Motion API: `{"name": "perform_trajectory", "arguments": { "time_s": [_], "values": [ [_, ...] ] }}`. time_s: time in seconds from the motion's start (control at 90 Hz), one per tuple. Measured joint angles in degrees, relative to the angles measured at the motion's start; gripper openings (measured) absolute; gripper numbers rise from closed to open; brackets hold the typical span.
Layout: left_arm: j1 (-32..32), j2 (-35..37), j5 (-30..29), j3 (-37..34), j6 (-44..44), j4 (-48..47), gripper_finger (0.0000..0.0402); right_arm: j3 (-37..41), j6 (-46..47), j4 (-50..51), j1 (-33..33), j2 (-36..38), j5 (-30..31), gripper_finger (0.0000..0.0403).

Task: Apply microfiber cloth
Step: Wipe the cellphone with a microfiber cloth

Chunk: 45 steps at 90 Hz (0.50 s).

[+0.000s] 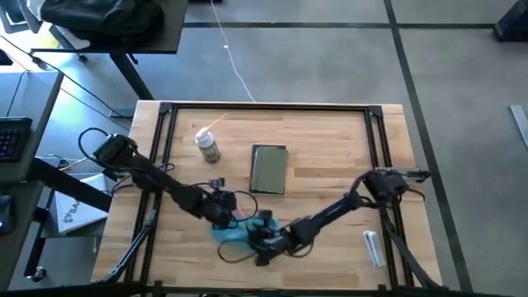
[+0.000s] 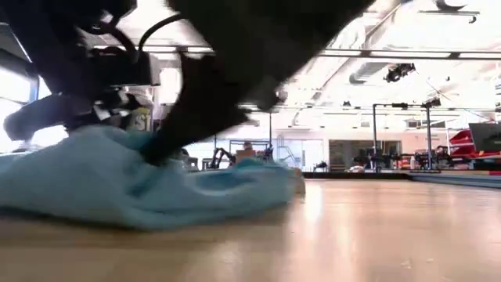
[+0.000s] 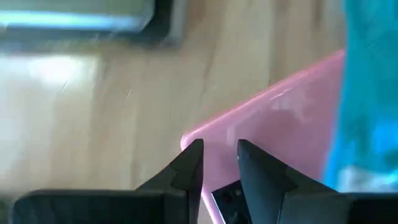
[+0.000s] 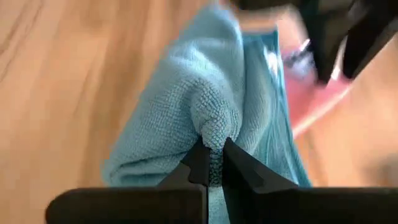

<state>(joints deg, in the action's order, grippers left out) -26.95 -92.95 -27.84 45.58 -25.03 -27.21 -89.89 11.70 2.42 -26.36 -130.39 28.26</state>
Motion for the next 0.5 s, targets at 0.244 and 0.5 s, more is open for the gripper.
{"name": "perform_trajectory", "arguments": {
  "time_s": [0.244,0.5],
  "values": [
    [-1.52,0.28,-0.63,-3.0,-5.44,2.47,0.0078,-0.02,-7.59,-19.24,5.62,-6.76,-2.24,0.0],
    [-2.04,0.35,-1.46,-6.05,-7.9,6.0,0.0077,-0.14,-6.77,-24.31,7.26,-9.78,-15.13,0.0]
  ]
}}
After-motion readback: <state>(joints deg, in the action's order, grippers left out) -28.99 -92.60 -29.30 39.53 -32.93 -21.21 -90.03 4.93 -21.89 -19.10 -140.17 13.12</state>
